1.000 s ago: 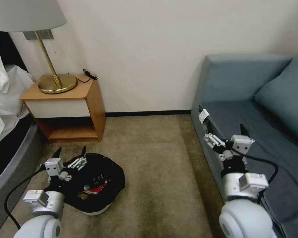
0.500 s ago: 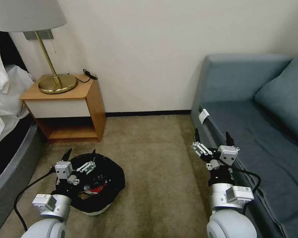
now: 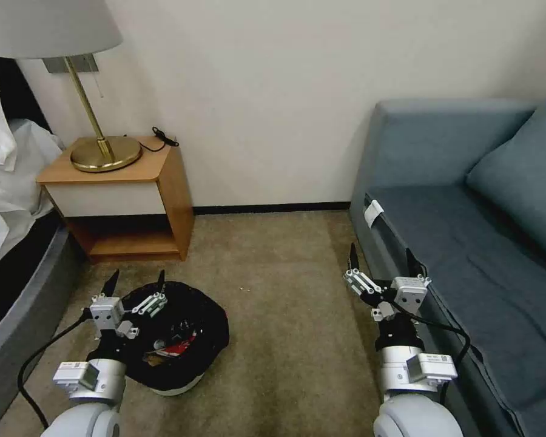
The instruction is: Pick up the trash bin, then pick up the garbage on the floor and place it into the trash bin.
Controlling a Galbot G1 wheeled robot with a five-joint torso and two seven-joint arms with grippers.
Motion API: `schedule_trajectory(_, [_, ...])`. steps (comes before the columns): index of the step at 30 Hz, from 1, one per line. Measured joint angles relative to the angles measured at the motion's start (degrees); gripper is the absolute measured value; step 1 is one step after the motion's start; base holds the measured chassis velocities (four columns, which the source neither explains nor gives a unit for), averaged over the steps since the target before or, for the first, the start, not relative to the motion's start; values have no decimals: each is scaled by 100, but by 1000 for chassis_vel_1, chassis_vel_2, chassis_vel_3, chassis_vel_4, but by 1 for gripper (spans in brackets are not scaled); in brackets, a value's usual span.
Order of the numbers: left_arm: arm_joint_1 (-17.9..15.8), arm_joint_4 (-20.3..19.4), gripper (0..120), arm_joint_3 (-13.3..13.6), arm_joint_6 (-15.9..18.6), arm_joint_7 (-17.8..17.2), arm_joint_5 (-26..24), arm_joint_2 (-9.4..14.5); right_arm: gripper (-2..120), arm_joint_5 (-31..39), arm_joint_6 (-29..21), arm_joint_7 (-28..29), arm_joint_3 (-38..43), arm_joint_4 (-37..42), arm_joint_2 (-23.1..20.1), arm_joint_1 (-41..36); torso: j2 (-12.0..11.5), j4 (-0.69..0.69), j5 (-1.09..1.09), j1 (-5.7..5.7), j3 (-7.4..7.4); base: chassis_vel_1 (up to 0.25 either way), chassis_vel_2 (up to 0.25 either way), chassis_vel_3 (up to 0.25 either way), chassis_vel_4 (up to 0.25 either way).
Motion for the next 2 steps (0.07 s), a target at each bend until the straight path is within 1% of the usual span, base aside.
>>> schedule_trajectory(2, [0,-1,100,0,0,-1,0,-1,100,0,-1,1,-1,0,-1,0,0,0,0,0,0,0,0,0,0])
